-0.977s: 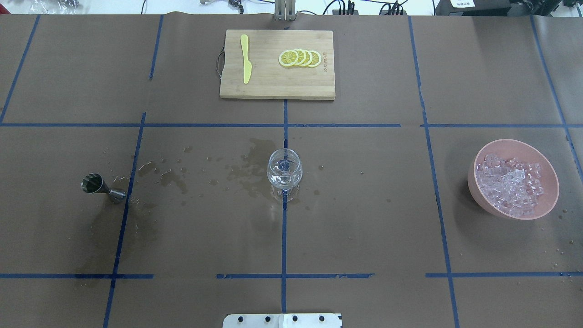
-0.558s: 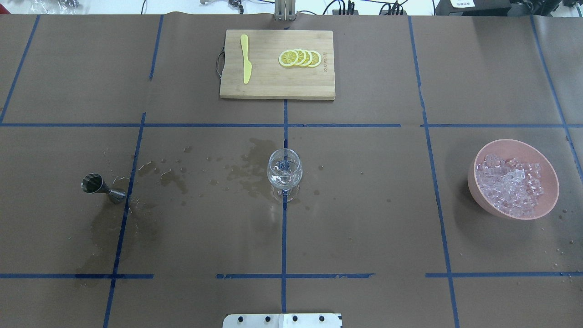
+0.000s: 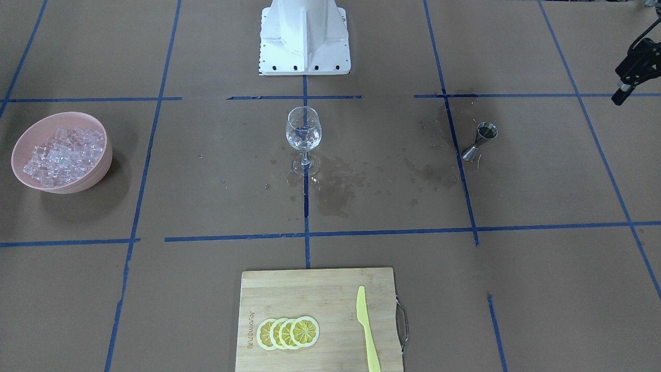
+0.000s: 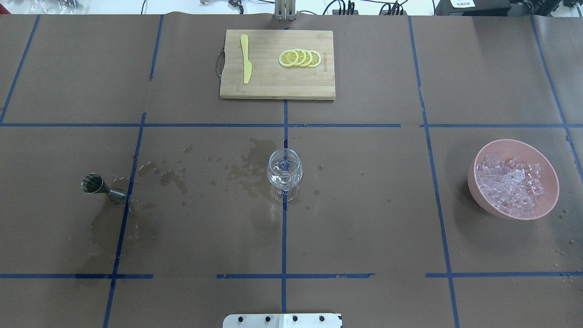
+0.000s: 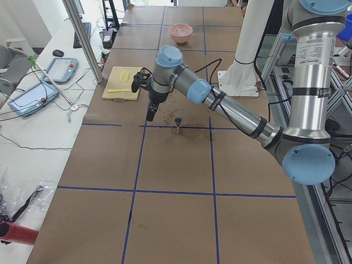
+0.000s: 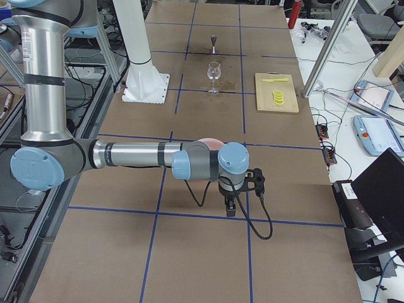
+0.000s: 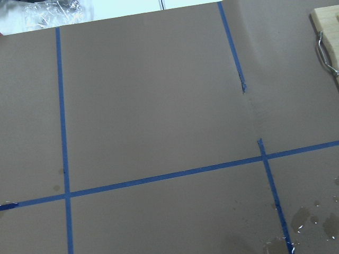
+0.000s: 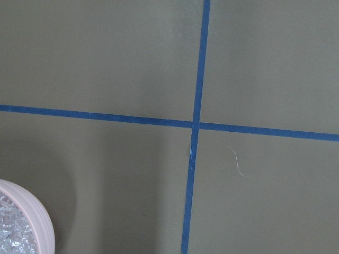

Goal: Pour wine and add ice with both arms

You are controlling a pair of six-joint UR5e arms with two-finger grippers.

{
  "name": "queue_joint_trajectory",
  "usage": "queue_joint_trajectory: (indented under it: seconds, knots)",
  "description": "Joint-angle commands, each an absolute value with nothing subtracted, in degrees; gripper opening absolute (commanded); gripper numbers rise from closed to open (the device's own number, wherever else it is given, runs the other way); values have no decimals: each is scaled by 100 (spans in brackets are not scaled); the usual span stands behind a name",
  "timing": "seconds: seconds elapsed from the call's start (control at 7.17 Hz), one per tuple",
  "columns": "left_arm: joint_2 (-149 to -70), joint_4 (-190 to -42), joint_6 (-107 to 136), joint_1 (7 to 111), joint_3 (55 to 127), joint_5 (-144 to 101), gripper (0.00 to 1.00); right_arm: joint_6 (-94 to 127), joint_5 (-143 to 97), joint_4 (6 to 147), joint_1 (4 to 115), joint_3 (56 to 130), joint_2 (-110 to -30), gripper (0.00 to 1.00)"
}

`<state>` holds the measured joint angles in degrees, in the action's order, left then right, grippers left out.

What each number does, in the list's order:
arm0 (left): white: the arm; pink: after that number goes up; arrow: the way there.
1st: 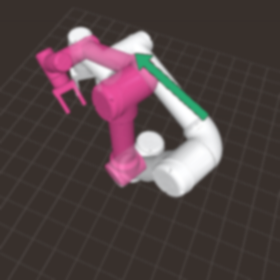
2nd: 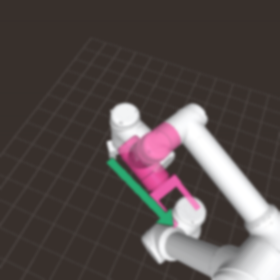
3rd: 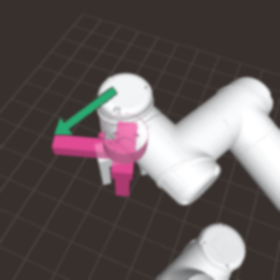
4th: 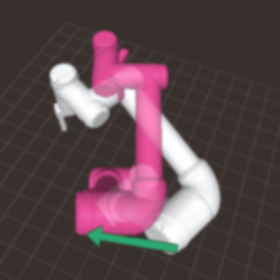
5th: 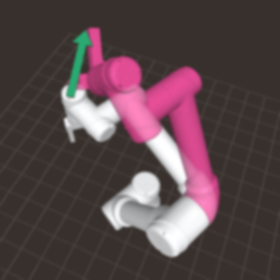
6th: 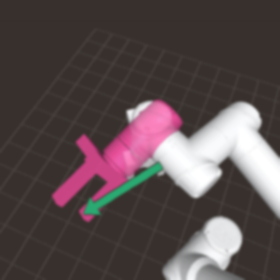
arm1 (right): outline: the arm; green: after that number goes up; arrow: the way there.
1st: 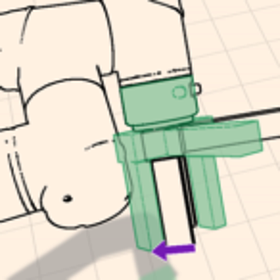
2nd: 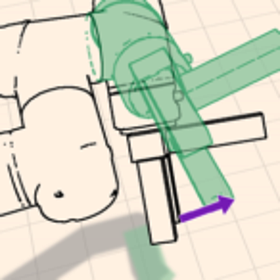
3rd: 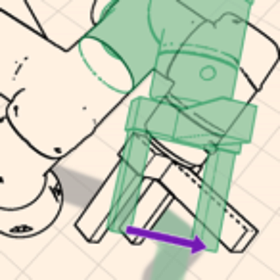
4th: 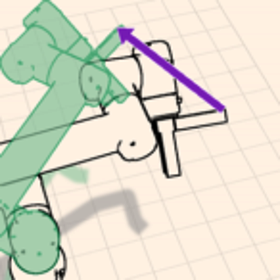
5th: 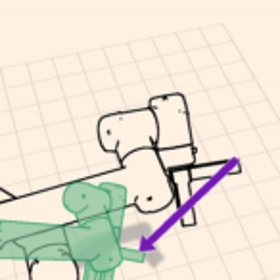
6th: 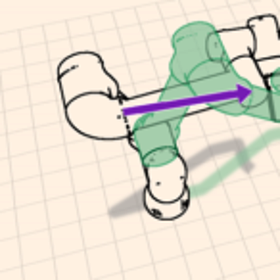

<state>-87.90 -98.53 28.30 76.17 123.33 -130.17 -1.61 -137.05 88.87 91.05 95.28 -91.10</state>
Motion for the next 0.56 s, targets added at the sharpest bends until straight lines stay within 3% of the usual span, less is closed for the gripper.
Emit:
queue_joint_trajectory:
  seconds: [0.0, 0.14, 0.42]
  knots:
    - [-7819, -11705, 4150, 6799, 12497, -12467, 100, -167, -13676, 8886, 9105, 9519, -9105, 100]
    - [-7370, -12412, 4810, 6272, 12663, -11941, 100, -176, -13667, 8886, 9105, 9527, -9114, 100]
    - [-7112, -12437, 5717, 5305, 13129, -11158, 100, -150, -13711, 8894, 9105, 9492, -9114, 100]
